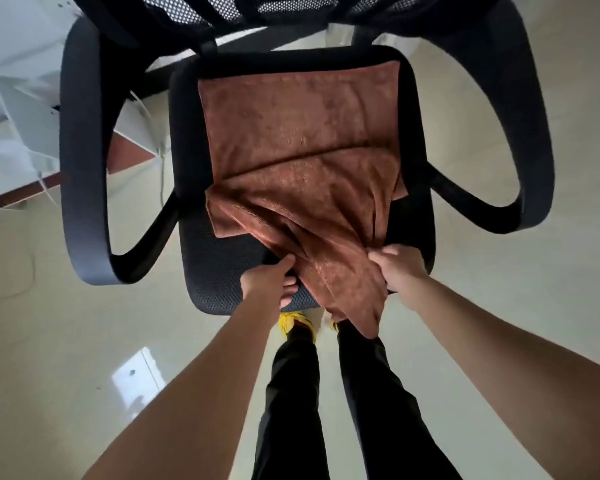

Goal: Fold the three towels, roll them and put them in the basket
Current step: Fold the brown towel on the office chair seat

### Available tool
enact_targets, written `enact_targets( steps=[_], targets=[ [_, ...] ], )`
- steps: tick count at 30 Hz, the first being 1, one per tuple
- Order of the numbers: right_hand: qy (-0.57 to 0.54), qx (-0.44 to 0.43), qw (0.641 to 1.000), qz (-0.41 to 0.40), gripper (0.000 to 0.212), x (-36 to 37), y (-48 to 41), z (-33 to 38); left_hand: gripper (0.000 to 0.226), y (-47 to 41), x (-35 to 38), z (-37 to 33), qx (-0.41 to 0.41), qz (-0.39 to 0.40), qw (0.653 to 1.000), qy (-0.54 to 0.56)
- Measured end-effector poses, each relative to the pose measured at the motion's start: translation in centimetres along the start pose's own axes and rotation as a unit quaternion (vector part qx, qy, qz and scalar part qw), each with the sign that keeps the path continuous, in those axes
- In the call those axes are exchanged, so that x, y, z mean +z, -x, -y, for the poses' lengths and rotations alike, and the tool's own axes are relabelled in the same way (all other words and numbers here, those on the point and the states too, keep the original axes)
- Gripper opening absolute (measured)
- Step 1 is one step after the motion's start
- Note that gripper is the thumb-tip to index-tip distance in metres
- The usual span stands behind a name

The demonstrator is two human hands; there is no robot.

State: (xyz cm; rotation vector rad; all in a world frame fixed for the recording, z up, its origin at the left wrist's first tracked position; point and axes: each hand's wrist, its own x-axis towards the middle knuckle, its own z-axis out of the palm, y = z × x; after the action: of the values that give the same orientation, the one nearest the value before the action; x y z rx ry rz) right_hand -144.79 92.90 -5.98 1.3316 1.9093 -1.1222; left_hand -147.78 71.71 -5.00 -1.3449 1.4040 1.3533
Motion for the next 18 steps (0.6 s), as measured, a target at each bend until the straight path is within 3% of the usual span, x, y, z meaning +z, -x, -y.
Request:
enact_targets(
  steps=[2,5,8,14,18],
  targets=[
    [-0.025,0.002,1.000,-0.002,0.025,0.4,0.4,-0.3,0.012,-0.5,1.3,-0.3,0.016,-0.005,1.000,-0.006],
    [-0.136,0.047,0.990,-0.006,0.018,-1.0,0.9,-0.4,0.017,-0.5,1.4,-1.2,0.071,-0.039,0.997,-0.015],
    [-0.216,0.062,0.974,-0.018,0.021,-3.3,1.1,0.4,0.012,0.1,-0.8,-2.3,0.086,-0.071,0.993,0.041],
    [-0.183,-0.055,0.978,-0.086,0.040,-5.3,-0.4,6.2,0.014,-1.0,-6.5,-7.2,0.158,-0.137,0.974,0.089],
    [-0.197,-0.049,0.977,-0.070,0.035,-4.5,-1.7,8.5,0.013,-2.2,-6.7,-8.8,0.176,-0.120,0.971,0.106]
  ],
)
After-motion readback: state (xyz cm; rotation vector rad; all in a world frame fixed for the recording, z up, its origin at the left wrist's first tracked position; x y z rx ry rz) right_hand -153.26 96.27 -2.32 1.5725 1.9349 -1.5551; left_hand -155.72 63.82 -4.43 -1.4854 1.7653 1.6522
